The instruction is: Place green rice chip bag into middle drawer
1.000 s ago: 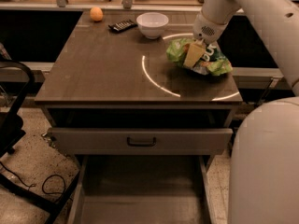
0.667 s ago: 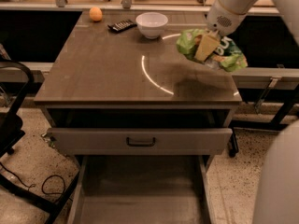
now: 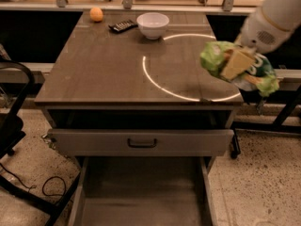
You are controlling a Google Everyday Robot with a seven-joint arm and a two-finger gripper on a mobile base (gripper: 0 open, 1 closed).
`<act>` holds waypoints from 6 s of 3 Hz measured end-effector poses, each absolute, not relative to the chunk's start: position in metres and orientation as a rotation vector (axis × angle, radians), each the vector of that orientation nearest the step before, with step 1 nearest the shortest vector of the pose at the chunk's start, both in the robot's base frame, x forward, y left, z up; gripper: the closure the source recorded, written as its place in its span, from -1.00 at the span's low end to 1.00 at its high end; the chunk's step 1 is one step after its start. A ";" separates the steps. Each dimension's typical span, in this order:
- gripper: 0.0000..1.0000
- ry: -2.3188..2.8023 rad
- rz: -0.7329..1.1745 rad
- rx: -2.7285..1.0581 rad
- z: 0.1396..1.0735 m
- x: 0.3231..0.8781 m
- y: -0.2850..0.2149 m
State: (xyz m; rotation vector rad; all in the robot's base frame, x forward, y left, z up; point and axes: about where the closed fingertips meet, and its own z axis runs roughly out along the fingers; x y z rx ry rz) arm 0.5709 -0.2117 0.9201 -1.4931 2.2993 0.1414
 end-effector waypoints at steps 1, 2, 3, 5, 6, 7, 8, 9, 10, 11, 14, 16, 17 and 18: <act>1.00 2.254 0.170 -1.480 0.918 0.520 -0.226; 1.00 2.247 0.225 -1.514 0.880 0.466 -0.235; 1.00 2.252 0.300 -1.572 0.825 0.431 -0.232; 1.00 2.265 0.386 -1.646 0.760 0.402 -0.223; 1.00 2.253 0.403 -1.641 0.742 0.394 -0.216; 1.00 2.214 0.469 -1.626 0.669 0.362 -0.185; 1.00 2.156 0.530 -1.611 0.605 0.354 -0.135; 1.00 2.094 0.551 -1.562 0.585 0.378 -0.104; 1.00 2.056 0.598 -1.513 0.561 0.400 -0.070; 1.00 2.054 0.626 -1.473 0.539 0.412 -0.048; 0.58 2.145 0.600 -1.383 0.505 0.432 -0.007; -0.51 2.143 0.605 -1.388 0.504 0.431 -0.004; -1.00 2.143 0.608 -1.391 0.503 0.430 -0.003; -1.00 2.143 0.608 -1.391 0.503 0.430 -0.003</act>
Offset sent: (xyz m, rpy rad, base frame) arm -0.1768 -0.0359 -0.0997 0.0815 0.0761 0.0822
